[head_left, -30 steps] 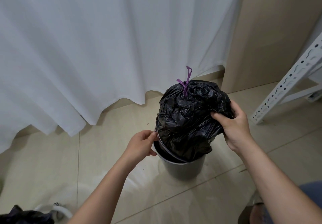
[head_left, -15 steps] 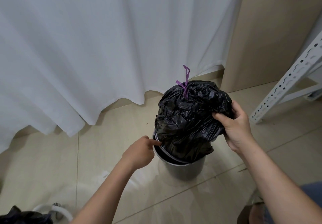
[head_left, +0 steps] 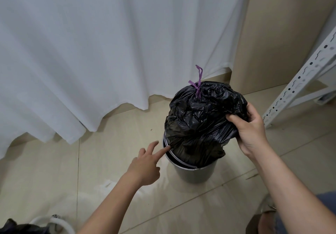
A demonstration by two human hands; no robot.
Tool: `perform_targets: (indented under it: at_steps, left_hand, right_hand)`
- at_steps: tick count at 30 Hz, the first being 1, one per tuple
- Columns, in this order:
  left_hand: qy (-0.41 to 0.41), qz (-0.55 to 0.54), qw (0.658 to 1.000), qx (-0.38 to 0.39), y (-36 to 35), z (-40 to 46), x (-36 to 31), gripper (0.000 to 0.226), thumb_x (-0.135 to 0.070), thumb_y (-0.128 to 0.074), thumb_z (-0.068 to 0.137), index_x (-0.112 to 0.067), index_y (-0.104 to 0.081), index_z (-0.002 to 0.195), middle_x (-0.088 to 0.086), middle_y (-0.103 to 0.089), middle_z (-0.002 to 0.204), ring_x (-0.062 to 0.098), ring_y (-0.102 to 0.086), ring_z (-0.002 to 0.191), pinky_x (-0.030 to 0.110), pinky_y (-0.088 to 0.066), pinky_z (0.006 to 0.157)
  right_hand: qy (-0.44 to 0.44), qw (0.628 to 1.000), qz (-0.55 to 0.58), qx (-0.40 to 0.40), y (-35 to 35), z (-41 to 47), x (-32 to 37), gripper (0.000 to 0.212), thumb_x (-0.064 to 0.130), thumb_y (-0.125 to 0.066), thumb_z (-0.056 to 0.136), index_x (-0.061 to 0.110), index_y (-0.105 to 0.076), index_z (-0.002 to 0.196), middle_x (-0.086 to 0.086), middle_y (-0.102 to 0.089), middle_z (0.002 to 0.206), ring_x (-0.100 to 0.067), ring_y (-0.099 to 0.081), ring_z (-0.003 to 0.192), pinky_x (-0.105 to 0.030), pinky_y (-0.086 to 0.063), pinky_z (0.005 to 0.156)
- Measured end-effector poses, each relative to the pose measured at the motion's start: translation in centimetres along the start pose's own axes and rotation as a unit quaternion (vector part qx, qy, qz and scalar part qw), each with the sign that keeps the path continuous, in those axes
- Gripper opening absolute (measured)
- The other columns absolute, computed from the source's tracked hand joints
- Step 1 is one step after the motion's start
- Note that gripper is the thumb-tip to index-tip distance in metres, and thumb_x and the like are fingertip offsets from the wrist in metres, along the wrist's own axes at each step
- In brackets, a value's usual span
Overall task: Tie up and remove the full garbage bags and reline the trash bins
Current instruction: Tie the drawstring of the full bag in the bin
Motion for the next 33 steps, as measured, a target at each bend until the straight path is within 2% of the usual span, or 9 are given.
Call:
perform_targets:
  at_steps: [2,5,7,9,13,17,26,30,33]
  left_hand:
    - [-0.025,0.005,0.999,-0.042,-0.5,0.3,0.2,0.065,-0.047,-0.048,0.094,-0.052,-0.01,0.147,-0.017,0.009,0.159,0.026,-0.026,0.132,0.04,-0.041,0.1]
    - [-0.019,-0.123,0.989,-0.085,-1.3,0.8,0.6,0.056,-0.068,-0.047,0.086,-0.053,-0.03,0.137,-0.023,0.002,0.158,0.02,-0.02,0.135,0.039,-0.034,0.106]
    - [-0.001,-0.235,0.964,-0.126,-1.9,1.2,0.5,0.042,-0.066,-0.052,0.084,-0.051,-0.043,0.123,-0.02,-0.007,0.157,0.02,-0.021,0.135,0.031,-0.028,0.102]
    - [0.019,-0.268,0.95,-0.159,-2.5,1.6,0.1,0.032,-0.057,-0.056,0.087,-0.044,-0.048,0.115,-0.015,-0.013,0.157,0.027,-0.026,0.135,0.028,-0.024,0.098]
    - [0.062,-0.226,0.957,-0.171,-3.0,1.9,0.2,0.033,-0.063,-0.055,0.084,-0.044,-0.045,0.109,-0.019,-0.012,0.157,0.029,-0.032,0.129,0.036,-0.039,0.091]
    - [0.065,-0.077,0.985,-0.139,-3.7,1.6,0.5,0.05,-0.07,-0.049,0.083,-0.047,-0.036,0.126,-0.018,-0.005,0.16,0.028,-0.028,0.134,0.045,-0.046,0.094]
    - [0.107,-0.097,0.986,-0.08,-4.1,1.8,0.8,0.045,-0.065,-0.051,0.086,-0.043,-0.035,0.122,-0.017,-0.009,0.159,0.026,-0.027,0.136,0.046,-0.046,0.087]
    - [0.182,-0.105,0.977,0.031,-4.4,1.4,3.6,0.039,-0.059,-0.052,0.09,-0.032,-0.051,0.118,-0.005,-0.011,0.161,0.026,-0.031,0.139,0.042,-0.03,0.107]
    - [0.162,-0.187,0.967,-0.055,-2.8,1.6,4.1,0.04,-0.04,-0.058,0.093,-0.027,-0.05,0.13,0.005,-0.027,0.156,0.025,-0.034,0.139,0.034,-0.023,0.113]
  right_hand:
    - [-0.003,1.0,0.005,-0.004,0.2,0.2,-0.1,0.042,-0.016,-0.06,0.08,0.023,-0.066,0.092,0.006,-0.07,0.087,-0.013,-0.065,0.084,-0.028,-0.056,0.079]
    - [-0.01,1.0,0.006,0.005,0.1,0.3,-0.3,0.042,-0.015,-0.06,0.08,0.025,-0.067,0.092,0.005,-0.07,0.088,-0.013,-0.065,0.084,-0.028,-0.058,0.077]
    - [-0.014,1.0,0.006,0.013,0.0,0.2,-0.4,0.043,-0.014,-0.061,0.08,0.027,-0.068,0.088,0.005,-0.07,0.086,-0.013,-0.065,0.083,-0.028,-0.058,0.076]
    - [-0.015,1.0,0.004,0.022,-0.2,0.1,-0.6,0.044,-0.014,-0.062,0.079,0.029,-0.069,0.086,0.006,-0.07,0.085,-0.013,-0.066,0.081,-0.027,-0.058,0.075]
    - [-0.015,0.999,-0.002,0.033,-0.4,-0.2,-0.6,0.041,-0.014,-0.062,0.079,0.026,-0.067,0.088,0.005,-0.07,0.085,-0.015,-0.066,0.082,-0.029,-0.058,0.074]
    - [-0.015,0.999,0.014,0.029,0.1,0.0,0.2,0.043,-0.015,-0.061,0.079,0.026,-0.069,0.09,0.004,-0.072,0.089,-0.016,-0.067,0.085,-0.027,-0.058,0.074]
    - [-0.033,0.999,0.025,0.019,1.0,0.0,2.3,0.041,-0.015,-0.055,0.083,0.021,-0.067,0.096,0.001,-0.071,0.088,-0.016,-0.068,0.081,-0.031,-0.058,0.077]
    - [-0.014,0.995,0.097,-0.023,2.8,1.0,5.1,0.03,-0.007,-0.046,0.09,0.016,-0.059,0.104,-0.005,-0.065,0.1,-0.02,-0.064,0.089,-0.033,-0.059,0.081]
    - [-0.002,0.987,0.162,-0.016,3.7,1.7,6.3,0.033,-0.004,-0.043,0.092,0.017,-0.053,0.116,-0.005,-0.064,0.106,-0.019,-0.066,0.096,-0.036,-0.057,0.086]
Point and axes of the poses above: each hand's wrist, its own z-axis towards the middle knuckle, its own y-axis out of the back of the hand, x = y × z, the point moved 2 cm from there along z, towards the middle knuckle
